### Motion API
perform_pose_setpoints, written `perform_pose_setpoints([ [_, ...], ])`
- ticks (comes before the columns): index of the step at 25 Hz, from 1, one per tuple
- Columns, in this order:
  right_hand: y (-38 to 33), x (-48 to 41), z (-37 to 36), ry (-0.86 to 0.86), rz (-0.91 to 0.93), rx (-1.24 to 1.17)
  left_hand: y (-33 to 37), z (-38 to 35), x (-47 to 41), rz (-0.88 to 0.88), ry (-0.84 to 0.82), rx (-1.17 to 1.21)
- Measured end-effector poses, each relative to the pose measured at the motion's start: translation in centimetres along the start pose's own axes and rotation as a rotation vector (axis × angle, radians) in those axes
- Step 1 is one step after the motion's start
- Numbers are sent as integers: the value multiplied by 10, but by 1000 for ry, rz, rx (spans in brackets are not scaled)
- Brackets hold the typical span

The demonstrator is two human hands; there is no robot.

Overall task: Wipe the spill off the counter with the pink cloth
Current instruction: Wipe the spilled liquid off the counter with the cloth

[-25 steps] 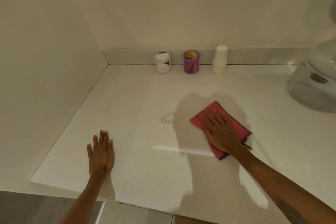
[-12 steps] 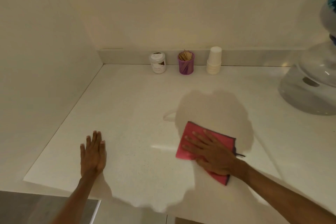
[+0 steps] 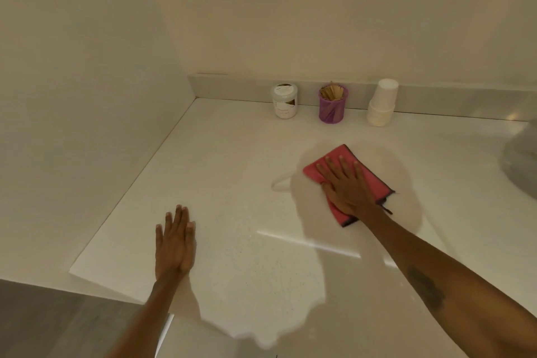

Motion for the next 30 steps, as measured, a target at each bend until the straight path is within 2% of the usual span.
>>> perform_pose_setpoints([
  [10, -148, -69, 20, -15, 164, -5, -1, 1, -2, -9, 19, 15],
  [17, -252, -45, -3, -25, 418, 156, -5, 1, -4, -11, 13, 10],
  [23, -261, 14, -27, 3, 596, 152, -4, 3, -1, -22, -22, 49],
  [27, -254, 50, -41, 14, 574, 99, -1, 8, 8, -44, -65, 180],
  [30, -250, 74, -42, 18, 565, 67, 7, 11, 22, -34, -86, 378],
])
Point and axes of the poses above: each hand's wrist, its own x-axis away from the middle knuckle, its own z-axis out of the back of the hand, y = z × x, the point moved 6 cm from there along -x, towards the middle knuckle, and after that the axes turned 14 degrees about -y, right-handed, at the moved point
